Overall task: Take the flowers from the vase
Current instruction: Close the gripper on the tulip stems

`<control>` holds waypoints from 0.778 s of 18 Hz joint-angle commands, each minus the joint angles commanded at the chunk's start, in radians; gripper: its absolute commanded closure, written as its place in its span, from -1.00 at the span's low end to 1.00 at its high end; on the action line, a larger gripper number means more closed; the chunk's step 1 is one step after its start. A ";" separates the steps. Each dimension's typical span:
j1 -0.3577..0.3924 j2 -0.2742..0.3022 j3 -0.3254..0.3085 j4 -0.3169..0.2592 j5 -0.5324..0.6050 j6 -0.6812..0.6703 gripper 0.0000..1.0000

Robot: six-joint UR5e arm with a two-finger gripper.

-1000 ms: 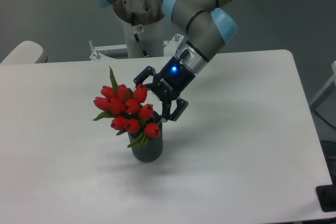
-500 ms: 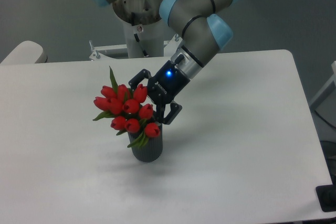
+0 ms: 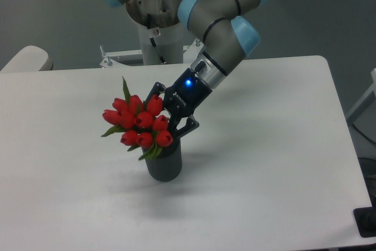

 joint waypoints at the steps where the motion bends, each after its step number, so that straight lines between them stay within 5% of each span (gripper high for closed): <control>1: 0.000 -0.002 0.000 0.002 0.000 0.000 0.20; 14: 0.020 0.003 0.037 0.002 -0.052 -0.119 0.34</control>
